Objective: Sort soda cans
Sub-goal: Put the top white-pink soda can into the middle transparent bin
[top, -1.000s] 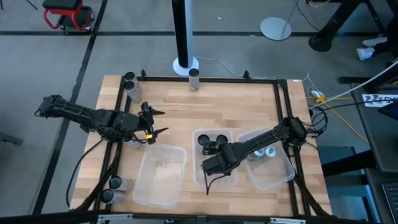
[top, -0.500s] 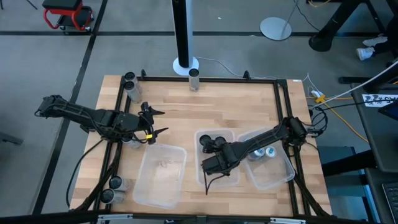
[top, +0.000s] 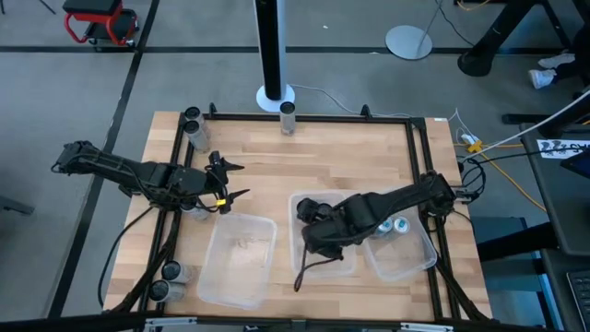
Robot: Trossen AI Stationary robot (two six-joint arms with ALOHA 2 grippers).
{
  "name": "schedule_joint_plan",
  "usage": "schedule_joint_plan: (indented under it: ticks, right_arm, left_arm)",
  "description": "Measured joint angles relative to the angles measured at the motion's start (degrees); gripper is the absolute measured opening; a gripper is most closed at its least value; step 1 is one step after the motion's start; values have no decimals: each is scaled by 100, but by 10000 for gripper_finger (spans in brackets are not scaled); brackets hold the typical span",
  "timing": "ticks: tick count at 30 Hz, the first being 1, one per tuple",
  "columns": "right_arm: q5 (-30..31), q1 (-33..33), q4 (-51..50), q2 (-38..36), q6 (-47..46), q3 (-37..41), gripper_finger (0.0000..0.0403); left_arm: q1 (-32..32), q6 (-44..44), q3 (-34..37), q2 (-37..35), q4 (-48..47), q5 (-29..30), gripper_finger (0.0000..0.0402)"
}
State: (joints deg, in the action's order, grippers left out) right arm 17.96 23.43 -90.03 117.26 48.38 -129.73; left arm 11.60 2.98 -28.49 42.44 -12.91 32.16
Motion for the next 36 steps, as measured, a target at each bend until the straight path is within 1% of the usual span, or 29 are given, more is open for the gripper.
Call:
schedule_joint_plan:
  ticks: [2, 4, 9, 12, 16, 19, 23, 25, 28, 32, 36]
  right_arm:
    - [30, 117, 4, -51, -20, -127, 372]
    - [283, 287, -5, -141, -67, -131, 372]
    - [1609, 812, 4, -636, -378, 212, 372]
    - [2410, 1081, 3, -988, -589, 610, 372]
    - [3077, 1157, 4, -1586, -849, 1461, 372]
    - [3480, 1005, 0, -2124, -1065, 2256, 372]
    - [4193, 689, 207, -2957, -1338, 3405, 372]
    - [4551, 490, 448, -3412, -1376, 3965, 372]
    - [4944, 139, 1127, -4031, -1366, 4719, 372]
    - [5141, -395, 2059, -4596, -1332, 5475, 372]
    - [5102, -904, 2783, -4781, -1162, 5999, 372]
  left_arm:
    - [1, 51, 0, 0, 12, 2, 333]
    - [1, 94, 0, 0, 24, 2, 333]
    - [0, 77, 0, 0, 200, 4, 333]
    - [0, 110, 0, -2, 462, 24, 333]
    - [-6, 231, -15, 0, 651, 174, 333]
    - [-179, 355, -153, 0, 564, 402, 333]
    - [-672, 534, -660, 11, 116, 417, 333]
    - [-1000, 573, -1008, 44, -240, 419, 333]
    - [-1552, 587, -1570, 168, -804, 422, 333]
    - [-2199, 677, -2284, 400, -1683, 417, 333]
    - [-2734, 952, -2784, 670, -2548, 406, 333]
